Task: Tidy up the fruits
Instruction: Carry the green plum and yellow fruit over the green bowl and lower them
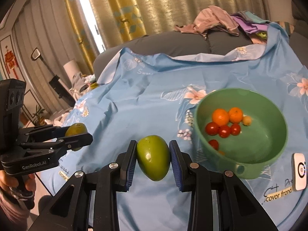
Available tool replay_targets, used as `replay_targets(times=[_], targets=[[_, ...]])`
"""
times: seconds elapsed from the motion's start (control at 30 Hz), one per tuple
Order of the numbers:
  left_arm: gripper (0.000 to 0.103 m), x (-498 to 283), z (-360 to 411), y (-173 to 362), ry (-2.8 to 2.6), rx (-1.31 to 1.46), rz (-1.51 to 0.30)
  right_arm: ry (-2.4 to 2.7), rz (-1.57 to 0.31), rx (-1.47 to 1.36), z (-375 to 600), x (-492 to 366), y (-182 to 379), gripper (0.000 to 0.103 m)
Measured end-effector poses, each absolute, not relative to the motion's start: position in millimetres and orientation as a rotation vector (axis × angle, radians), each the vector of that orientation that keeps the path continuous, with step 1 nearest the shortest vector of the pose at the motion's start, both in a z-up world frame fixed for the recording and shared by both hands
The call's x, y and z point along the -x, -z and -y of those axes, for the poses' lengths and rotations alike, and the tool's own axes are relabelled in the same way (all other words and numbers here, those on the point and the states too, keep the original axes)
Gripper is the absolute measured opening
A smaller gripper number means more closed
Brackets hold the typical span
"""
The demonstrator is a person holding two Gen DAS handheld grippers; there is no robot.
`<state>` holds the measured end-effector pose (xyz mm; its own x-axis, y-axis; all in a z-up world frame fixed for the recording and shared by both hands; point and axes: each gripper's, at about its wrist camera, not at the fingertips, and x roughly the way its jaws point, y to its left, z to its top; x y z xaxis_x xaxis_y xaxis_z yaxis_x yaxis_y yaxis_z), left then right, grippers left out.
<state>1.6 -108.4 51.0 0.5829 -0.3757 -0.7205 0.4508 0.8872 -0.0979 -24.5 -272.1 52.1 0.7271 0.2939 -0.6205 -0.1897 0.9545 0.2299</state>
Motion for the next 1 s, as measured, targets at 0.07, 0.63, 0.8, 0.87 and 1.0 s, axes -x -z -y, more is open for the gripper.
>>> replay_targets(times=[0.07, 0.63, 0.8, 0.87, 1.0], targets=[[0.035, -2.9, 115.4, -52.5, 0.497, -0.108, -0.814, -0.257, -0.705, -0.162, 277.7, 25.7, -51.9, 0.036], [0.035, -20.5, 201.4, -65.6, 0.637, -0.233, -0.776, -0.148, -0.667, -0.213, 333.4, 29.4, -50.6, 0.036], [0.035, -27.6, 228.4, -65.3, 0.676, -0.265, -0.773, -0.113, -0.656, -0.221, 348.2, 27.9, -50.3, 0.036], [0.035, -31.4, 238.4, -64.2, 0.687, -0.277, -0.776, -0.101, -0.655, -0.224, 355.1, 26.3, -49.4, 0.036], [0.035, -37.9, 255.3, -60.5, 0.703, -0.296, -0.785, -0.073, -0.654, -0.221, 366.0, 21.9, -48.4, 0.036]])
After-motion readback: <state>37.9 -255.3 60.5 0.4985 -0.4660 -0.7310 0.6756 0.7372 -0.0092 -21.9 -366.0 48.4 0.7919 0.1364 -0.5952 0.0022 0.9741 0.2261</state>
